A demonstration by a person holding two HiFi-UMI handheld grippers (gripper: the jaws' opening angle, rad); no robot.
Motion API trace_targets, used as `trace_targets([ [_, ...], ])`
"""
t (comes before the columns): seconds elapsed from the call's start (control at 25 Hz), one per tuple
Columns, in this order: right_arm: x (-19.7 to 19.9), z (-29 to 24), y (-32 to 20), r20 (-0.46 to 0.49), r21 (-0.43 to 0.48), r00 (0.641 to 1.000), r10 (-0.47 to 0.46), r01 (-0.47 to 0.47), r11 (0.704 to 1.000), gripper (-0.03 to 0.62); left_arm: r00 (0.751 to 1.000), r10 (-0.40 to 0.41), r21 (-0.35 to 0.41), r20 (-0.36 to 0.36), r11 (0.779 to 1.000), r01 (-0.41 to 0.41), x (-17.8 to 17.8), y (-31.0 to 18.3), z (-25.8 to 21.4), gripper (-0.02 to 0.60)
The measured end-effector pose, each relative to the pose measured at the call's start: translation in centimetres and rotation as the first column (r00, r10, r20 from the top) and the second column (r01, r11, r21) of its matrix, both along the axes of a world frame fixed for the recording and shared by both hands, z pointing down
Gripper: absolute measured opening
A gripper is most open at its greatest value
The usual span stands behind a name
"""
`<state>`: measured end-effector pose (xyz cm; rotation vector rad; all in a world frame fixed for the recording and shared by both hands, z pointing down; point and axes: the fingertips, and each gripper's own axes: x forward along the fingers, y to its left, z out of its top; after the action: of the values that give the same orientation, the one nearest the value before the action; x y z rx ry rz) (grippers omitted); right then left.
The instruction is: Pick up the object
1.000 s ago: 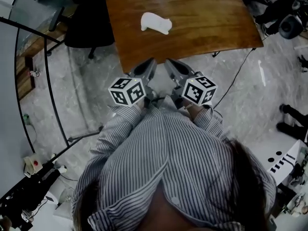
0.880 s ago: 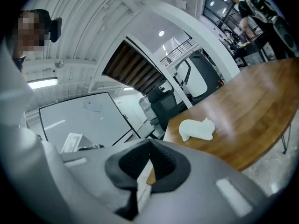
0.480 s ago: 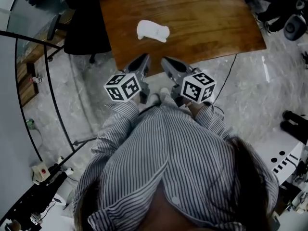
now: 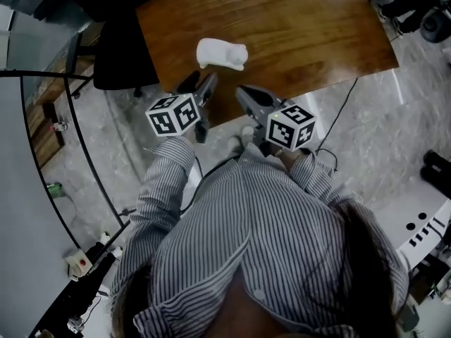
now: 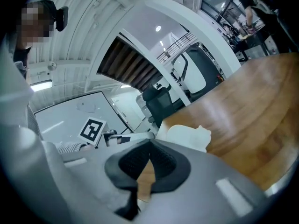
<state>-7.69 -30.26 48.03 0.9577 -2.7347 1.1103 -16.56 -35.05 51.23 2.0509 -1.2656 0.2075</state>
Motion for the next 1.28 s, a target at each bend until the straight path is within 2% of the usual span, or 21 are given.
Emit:
trace_targets([
  [0.28, -0.8, 2.2, -1.7, -0.100, 0.050, 0.995, -0.029, 0.034, 0.998, 0.001, 0.997, 0.016, -0.050, 0.078, 0.999, -0.013, -0.9, -3.2, 2.2, 0.269],
  [0.6, -1.3, 5.1, -3.1, -0.109, -0.015, 0.993, -0.038, 0.036, 0.999, 0.000, 0.992, 0.032, -0.127, 0.124, 0.992, -0.016, -1.7, -7.4, 4.9, 0.319],
  [0.92, -0.8, 6.9, -3.0, -0.108, -0.043, 0.994, -0.023, 0.019, 0.999, 0.002, 0.991, 0.108, -0.254, 0.081, 0.964, -0.084, -0.9, -8.7, 8.8, 0.324],
  [1.04, -0.6, 7.4, -3.0, -0.117, -0.047, 0.993, -0.022, 0.017, 0.999, 0.002, 0.994, 0.094, -0.297, 0.047, 0.952, -0.076, -0.8, -8.6, 9.6, 0.307],
  [1.28, 0.2, 7.0, -3.0, -0.117, -0.040, 0.993, -0.011, 0.006, 0.999, 0.000, 0.997, 0.082, -0.324, 0.013, 0.943, -0.073, -0.5, -8.7, 9.7, 0.280],
])
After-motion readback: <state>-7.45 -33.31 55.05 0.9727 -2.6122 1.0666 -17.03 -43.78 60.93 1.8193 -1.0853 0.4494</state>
